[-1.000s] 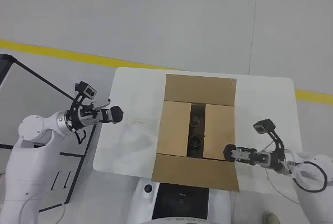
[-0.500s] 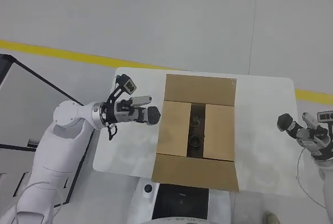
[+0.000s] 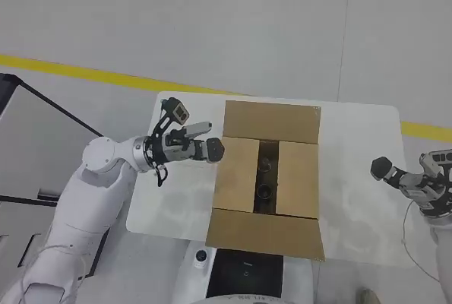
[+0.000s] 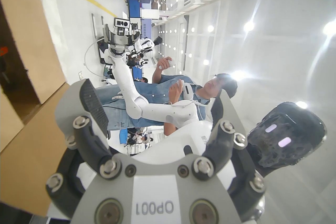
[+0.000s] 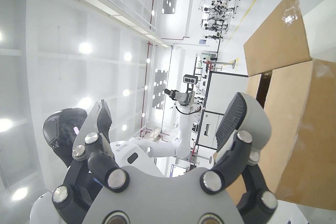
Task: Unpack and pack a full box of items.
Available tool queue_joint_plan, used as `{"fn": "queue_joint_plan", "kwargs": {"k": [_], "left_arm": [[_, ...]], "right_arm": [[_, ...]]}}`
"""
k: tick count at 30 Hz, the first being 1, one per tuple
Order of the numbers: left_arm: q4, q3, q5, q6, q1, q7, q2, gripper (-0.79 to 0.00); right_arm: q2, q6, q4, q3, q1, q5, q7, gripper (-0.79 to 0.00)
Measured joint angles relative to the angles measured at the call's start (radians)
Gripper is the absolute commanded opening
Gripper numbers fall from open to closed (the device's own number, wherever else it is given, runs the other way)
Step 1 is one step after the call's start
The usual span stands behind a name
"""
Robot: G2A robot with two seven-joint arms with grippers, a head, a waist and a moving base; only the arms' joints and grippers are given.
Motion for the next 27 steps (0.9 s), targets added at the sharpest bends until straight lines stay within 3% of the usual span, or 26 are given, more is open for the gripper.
{"fn": "queue_joint_plan", "kwargs": {"k": [5, 7, 13, 17, 22, 24, 27], "left_arm": [[0.032, 0.219, 0.043, -0.080, -0.083, 0.178, -0.054, 0.000], [0.054, 0.276, 0.006, -0.076, -0.097, 0.199, -0.066, 0.000], [0.054, 0.266, 0.006, -0.073, -0.097, 0.198, -0.064, 0.000], [0.066, 0.249, 0.166, -0.052, -0.058, 0.232, -0.052, 0.000], [0.097, 0.378, 0.309, -0.058, -0.072, 0.328, -0.083, 0.000], [0.118, 0.444, 0.372, -0.054, -0.093, 0.433, -0.107, 0.000], [0.114, 0.492, 0.368, -0.055, -0.102, 0.504, -0.121, 0.000]], "right_arm": [[0.000, 0.000, 0.000, 0.000, 0.000, 0.000, 0.000, 0.000], [0.000, 0.000, 0.000, 0.000, 0.000, 0.000, 0.000, 0.000], [0.000, 0.000, 0.000, 0.000, 0.000, 0.000, 0.000, 0.000], [0.000, 0.000, 0.000, 0.000, 0.000, 0.000, 0.000, 0.000], [0.000, 0.000, 0.000, 0.000, 0.000, 0.000, 0.000, 0.000], [0.000, 0.000, 0.000, 0.000, 0.000, 0.000, 0.000, 0.000], [0.000, 0.000, 0.000, 0.000, 0.000, 0.000, 0.000, 0.000]]}}
